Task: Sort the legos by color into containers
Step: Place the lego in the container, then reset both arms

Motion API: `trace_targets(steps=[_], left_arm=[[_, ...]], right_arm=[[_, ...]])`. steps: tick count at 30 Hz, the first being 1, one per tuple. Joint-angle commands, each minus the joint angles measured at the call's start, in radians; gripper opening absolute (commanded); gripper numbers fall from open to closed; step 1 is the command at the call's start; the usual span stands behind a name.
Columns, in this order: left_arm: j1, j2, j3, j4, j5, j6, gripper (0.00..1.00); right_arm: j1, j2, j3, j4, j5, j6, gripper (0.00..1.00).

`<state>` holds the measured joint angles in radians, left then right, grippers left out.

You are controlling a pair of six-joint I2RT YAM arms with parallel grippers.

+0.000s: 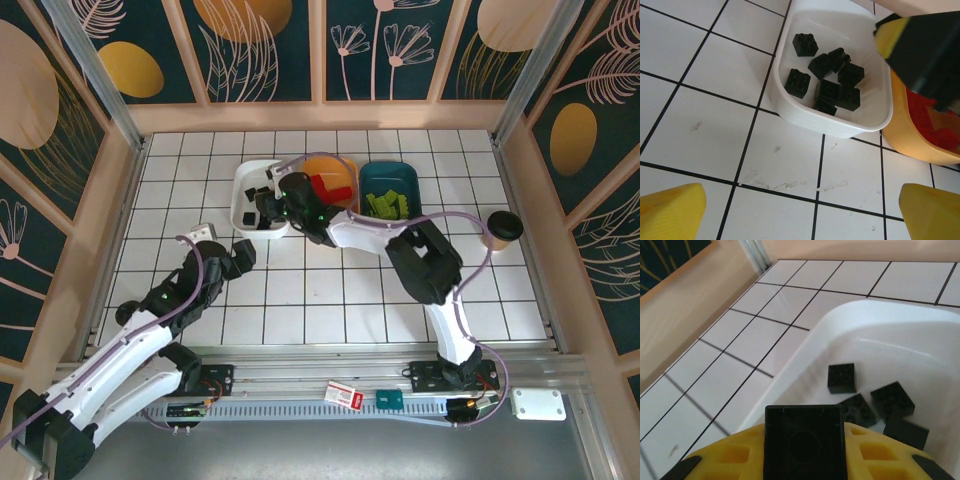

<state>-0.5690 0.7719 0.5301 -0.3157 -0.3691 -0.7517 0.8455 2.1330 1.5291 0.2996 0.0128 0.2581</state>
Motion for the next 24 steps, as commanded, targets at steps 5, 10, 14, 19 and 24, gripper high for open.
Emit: trace_targets(steps=[5,10,14,19,24], left_arm=[[-0.001,-0.023,0.019,-0.018,-0.091,-0.061,0.99],[-0.002,-0.028,-0.018,0.087,-0.155,-0.069,0.99],[0.004,-0.014,-0.037,0.234,-0.332,0.029,0.99],[0.095,0.119,-0.029,0.481,-0.405,0.182,0.99],[0.265,0.372,0.063,0.646,-0.372,0.41,0.99]], right_arm=[[-0.022,0.017,0.08,-0.001,-0.042,-0.04,0.76],[-0.019,-0.205,-0.215,0.163,-0.016,-0.031,0.83],[-0.014,-0.426,-0.524,0.345,0.05,-0.016,0.87],[-0.016,-0.601,-0.726,0.351,0.209,-0.007,0.93],[-0.02,-0.74,-0.886,0.382,0.363,-0.07,0.96]])
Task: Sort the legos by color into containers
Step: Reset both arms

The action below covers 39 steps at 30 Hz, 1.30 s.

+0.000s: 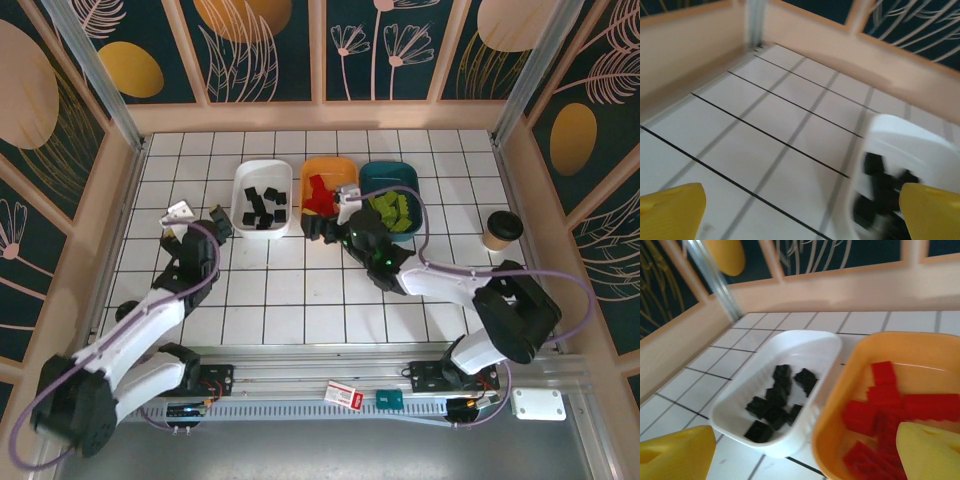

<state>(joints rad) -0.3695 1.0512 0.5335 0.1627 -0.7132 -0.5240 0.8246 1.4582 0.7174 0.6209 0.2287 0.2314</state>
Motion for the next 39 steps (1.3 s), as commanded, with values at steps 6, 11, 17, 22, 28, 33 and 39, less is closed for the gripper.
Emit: trace_targets(steps=[6,11,17,22,28,33,39], left_arm=[[0.237,0.314,0.035,0.317,0.099,0.326,0.98],[0.253,0.342,-0.119,0.684,0.168,0.396,0.98],[0.257,0.415,-0.217,0.936,0.249,0.461,0.99],[0.292,0.448,-0.195,0.916,0.369,0.451,0.99],[0.324,0.497,-0.36,1.294,0.484,0.463,0.99],[0.324,0.469,-0.314,1.146,0.363,0.41,0.99],[0.325,0.467,-0.317,1.146,0.363,0.41,0.99]], right_arm=[[-0.036,-0.256,-0.213,0.09,0.237,-0.092,0.99],[-0.078,-0.405,-0.277,0.091,0.361,-0.084,0.99],[-0.181,-0.54,-0.292,0.012,0.43,-0.09,0.99],[-0.266,-0.532,-0.315,0.032,0.435,-0.111,0.99],[-0.332,-0.472,-0.368,0.14,0.45,-0.326,0.99],[-0.526,-0.368,-0.434,0.245,0.298,-0.352,0.99],[-0.666,-0.089,-0.537,0.683,0.1,-0.353,0.99]])
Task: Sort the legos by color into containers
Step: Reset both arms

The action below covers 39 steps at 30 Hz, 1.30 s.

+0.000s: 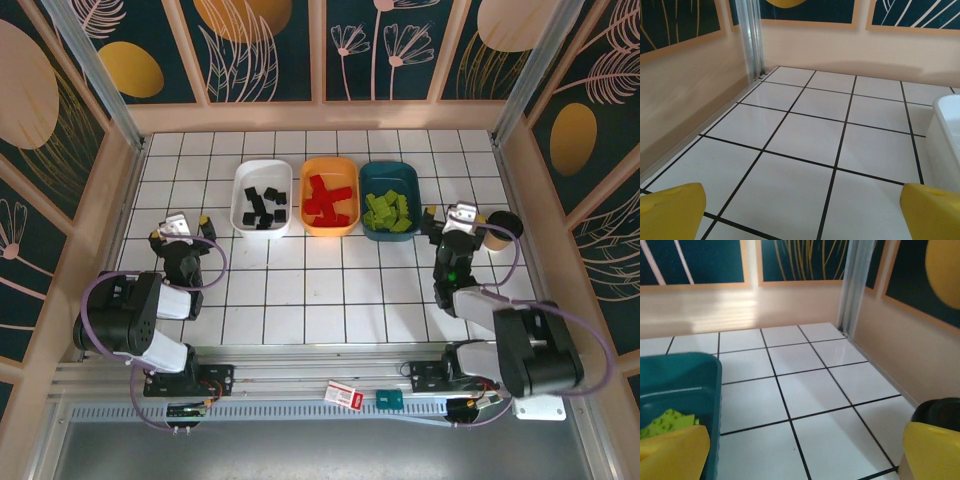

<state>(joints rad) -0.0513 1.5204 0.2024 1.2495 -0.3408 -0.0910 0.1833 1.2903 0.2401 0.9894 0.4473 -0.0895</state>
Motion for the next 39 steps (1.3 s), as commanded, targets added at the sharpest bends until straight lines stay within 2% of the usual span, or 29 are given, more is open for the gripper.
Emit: trace_targets(steps=[1,3,4,5,7,9,11,12,14,39], left_arm=[[0.006,-0.002,0.014,0.06,-0.01,-0.023,0.99],[0.007,-0.002,0.014,0.06,-0.01,-0.022,0.99],[0.007,-0.002,0.014,0.059,-0.011,-0.022,0.99],[0.007,-0.001,0.014,0.059,-0.01,-0.022,0.99],[0.006,-0.002,0.014,0.059,-0.01,-0.023,0.99],[0.006,-0.002,0.014,0.059,-0.009,-0.023,0.99],[0.008,-0.003,0.014,0.059,-0.01,-0.023,0.99],[0.007,-0.002,0.014,0.06,-0.011,-0.023,0.99],[0.007,-0.001,0.014,0.06,-0.011,-0.023,0.99],[0.007,-0.001,0.017,0.056,-0.01,-0.023,0.99]], right_arm=[[-0.034,0.108,-0.052,0.292,-0.125,-0.012,0.99],[-0.065,0.19,-0.078,0.401,-0.212,-0.006,0.99],[-0.071,0.231,-0.097,0.49,-0.194,-0.001,0.99],[-0.087,0.222,-0.105,0.485,-0.196,0.024,0.99],[-0.134,0.232,-0.104,0.471,-0.284,0.064,0.99],[-0.146,0.312,-0.102,0.562,-0.264,0.072,0.99],[-0.155,0.271,-0.082,0.442,-0.303,0.087,0.99],[-0.153,0.29,-0.075,0.468,-0.302,0.078,0.99],[-0.155,0.284,-0.058,0.425,-0.248,0.104,0.99],[-0.171,0.284,-0.053,0.42,-0.242,0.124,0.99]])
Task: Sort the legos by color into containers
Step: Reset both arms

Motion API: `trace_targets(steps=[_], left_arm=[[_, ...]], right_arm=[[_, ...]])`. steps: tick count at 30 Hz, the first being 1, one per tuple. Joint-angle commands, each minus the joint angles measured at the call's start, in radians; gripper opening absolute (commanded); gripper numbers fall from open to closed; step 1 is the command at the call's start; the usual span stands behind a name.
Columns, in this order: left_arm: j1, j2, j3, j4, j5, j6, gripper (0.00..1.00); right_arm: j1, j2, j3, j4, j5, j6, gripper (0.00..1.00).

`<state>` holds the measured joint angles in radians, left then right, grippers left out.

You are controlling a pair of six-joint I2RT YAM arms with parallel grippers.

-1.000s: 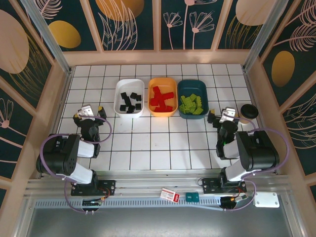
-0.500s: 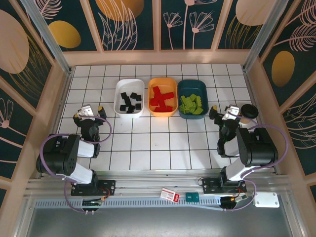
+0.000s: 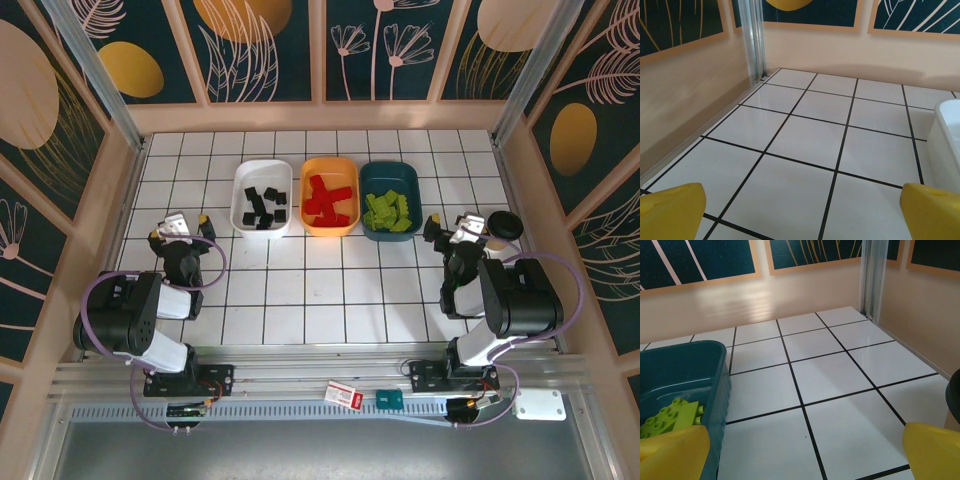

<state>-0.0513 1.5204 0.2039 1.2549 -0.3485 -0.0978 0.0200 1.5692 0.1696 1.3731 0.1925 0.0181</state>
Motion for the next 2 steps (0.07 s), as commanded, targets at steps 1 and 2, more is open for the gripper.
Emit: trace_targets(steps=[1,2], left_arm=[[0.006,-0.001,0.015,0.052,-0.002,-0.016,0.99],[0.007,-0.002,0.014,0.052,-0.003,-0.016,0.99]], right_arm=[[-0.006,0.006,0.017,0.036,0.012,0.016,0.99],[-0.007,0.006,0.016,0.036,0.012,0.017,0.99]])
